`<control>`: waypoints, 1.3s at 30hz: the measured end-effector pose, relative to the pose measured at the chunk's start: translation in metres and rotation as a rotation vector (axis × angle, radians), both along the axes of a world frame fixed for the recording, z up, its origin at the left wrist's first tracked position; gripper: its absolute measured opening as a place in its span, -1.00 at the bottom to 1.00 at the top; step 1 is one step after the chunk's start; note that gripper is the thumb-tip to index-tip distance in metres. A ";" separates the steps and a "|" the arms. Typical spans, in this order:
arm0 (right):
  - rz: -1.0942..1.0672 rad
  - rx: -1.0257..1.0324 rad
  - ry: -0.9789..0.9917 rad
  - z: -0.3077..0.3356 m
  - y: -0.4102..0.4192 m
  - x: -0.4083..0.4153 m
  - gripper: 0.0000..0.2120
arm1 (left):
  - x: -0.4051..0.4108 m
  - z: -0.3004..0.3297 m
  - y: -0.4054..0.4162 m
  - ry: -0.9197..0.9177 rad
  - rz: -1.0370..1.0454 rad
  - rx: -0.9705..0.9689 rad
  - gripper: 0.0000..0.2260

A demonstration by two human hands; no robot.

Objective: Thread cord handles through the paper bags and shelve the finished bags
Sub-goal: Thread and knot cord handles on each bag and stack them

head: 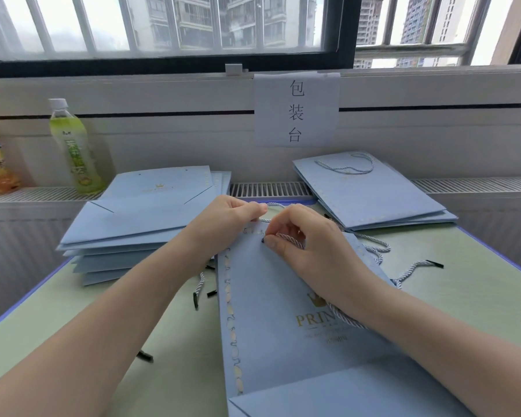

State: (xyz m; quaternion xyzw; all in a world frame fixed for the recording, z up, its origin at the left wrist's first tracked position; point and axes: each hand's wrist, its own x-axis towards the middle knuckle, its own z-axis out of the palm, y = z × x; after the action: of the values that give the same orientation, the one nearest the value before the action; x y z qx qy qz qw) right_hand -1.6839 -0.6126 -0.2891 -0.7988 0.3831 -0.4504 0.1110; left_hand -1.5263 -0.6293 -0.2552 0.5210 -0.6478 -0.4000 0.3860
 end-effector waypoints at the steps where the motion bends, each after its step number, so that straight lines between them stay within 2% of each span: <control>1: 0.005 0.020 -0.001 0.001 0.000 -0.001 -0.92 | 0.001 -0.001 0.000 -0.010 0.001 -0.002 -0.54; 4: 0.038 0.147 -0.021 0.006 -0.002 -0.005 -0.94 | 0.001 -0.002 0.001 -0.037 0.006 -0.028 -0.49; 11: 0.177 0.584 -0.348 0.025 -0.005 -0.021 -0.95 | 0.000 -0.006 -0.005 -0.161 0.021 -0.173 -0.53; 16: 0.220 0.751 -0.535 0.032 -0.010 -0.029 -0.89 | 0.002 -0.008 -0.002 -0.591 0.172 -0.471 -0.56; 19: 0.193 0.723 -0.746 0.039 -0.014 -0.034 -0.85 | 0.002 -0.004 0.002 -0.884 0.211 -0.434 -0.55; 22: 0.123 0.541 -0.923 0.045 -0.018 -0.044 -0.83 | 0.002 0.003 0.007 -1.158 0.271 -0.318 -0.57; 26: 0.016 0.346 -0.902 0.047 -0.020 -0.052 -0.82 | 0.001 0.013 0.018 -1.260 0.369 -0.241 -0.61; 29: 0.020 0.328 -0.782 0.046 -0.017 -0.048 -0.81 | -0.001 0.014 0.024 -1.396 0.474 -0.380 -0.66; 30: 0.046 0.347 -0.726 0.045 -0.016 -0.046 -0.81 | -0.003 0.014 0.026 -1.352 0.508 -0.485 -0.68; 32: 0.122 0.417 -0.608 0.044 -0.010 -0.040 -0.80 | -0.006 0.014 0.024 -0.966 0.456 -0.625 -0.71; 34: 0.179 0.462 -0.474 0.041 -0.005 -0.033 -0.82 | -0.013 0.014 0.023 -0.458 0.207 -0.573 -0.72; 35: 0.198 0.462 -0.422 0.039 -0.003 -0.031 -0.83 | -0.017 0.013 0.023 -0.330 0.072 -0.538 -0.72; 37: 0.247 0.444 -0.384 0.038 -0.001 -0.027 -0.86 | -0.022 0.005 0.020 -0.270 -0.066 -0.496 -0.73; 39: 0.271 0.407 -0.380 0.038 -0.001 -0.027 -0.89 | -0.024 -0.004 0.017 -0.259 -0.081 -0.493 -0.85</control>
State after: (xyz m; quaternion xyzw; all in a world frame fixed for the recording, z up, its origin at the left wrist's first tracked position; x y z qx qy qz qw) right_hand -1.7109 -0.6138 -0.2513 -0.7054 0.3277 -0.4870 0.3974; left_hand -1.5499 -0.6122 -0.2588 0.4319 -0.7896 -0.1757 0.3989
